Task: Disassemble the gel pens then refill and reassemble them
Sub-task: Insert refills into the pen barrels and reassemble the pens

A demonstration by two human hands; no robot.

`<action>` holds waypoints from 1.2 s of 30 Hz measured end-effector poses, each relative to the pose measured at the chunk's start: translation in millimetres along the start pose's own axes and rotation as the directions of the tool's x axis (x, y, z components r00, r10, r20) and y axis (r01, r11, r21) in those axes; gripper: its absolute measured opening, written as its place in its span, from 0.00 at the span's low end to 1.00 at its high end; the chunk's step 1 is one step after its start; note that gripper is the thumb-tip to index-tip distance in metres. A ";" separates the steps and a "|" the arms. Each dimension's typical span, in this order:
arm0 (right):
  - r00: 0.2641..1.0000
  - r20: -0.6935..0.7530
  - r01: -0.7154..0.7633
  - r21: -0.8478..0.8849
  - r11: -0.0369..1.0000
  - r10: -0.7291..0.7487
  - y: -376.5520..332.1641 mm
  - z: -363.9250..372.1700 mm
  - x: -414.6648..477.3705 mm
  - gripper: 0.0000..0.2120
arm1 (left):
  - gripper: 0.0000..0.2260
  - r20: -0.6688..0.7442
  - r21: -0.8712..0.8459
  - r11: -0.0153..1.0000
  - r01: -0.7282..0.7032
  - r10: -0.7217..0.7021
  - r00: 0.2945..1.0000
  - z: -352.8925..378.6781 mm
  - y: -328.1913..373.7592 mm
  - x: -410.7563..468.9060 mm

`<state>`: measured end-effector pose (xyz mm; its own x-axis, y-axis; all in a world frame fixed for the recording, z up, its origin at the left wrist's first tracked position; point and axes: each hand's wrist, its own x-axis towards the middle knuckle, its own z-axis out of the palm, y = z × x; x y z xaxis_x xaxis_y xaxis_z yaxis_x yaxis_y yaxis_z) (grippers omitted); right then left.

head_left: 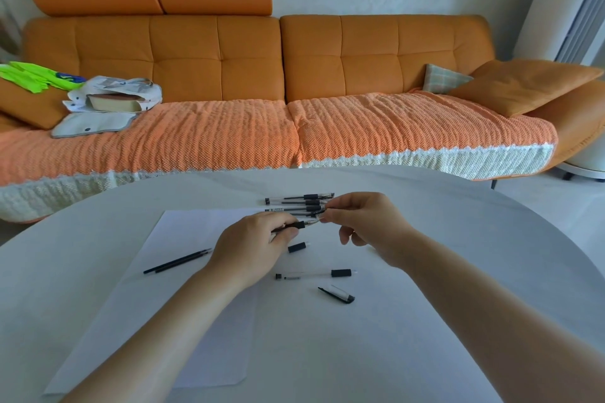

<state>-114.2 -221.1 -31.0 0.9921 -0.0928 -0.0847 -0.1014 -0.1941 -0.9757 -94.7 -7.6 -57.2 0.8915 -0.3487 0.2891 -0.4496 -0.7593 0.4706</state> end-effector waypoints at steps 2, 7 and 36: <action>1.000 -0.005 0.000 -0.018 1.000 0.000 0.7 1.3 0.5 0.05 | 0.08 -0.008 0.008 1.000 -0.007 0.007 1.000 -0.4 0.1 0.4; 0.999 -0.034 0.006 -0.004 1.000 -0.006 0.7 -0.4 1.7 0.04 | 0.08 -0.018 0.021 1.000 0.005 -0.005 1.000 -2.7 -1.2 1.3; 0.990 0.126 0.089 -0.238 0.967 -0.060 -7.5 5.2 3.4 0.04 | 0.14 0.027 -0.156 0.986 -0.054 0.059 0.998 -8.6 7.8 11.4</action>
<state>-109.7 -214.9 -25.0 0.9978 0.0431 -0.0512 -0.0279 -0.4282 -0.9032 -88.5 -12.8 -43.1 0.8646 -0.4078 0.2936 -0.5003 -0.6441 0.5786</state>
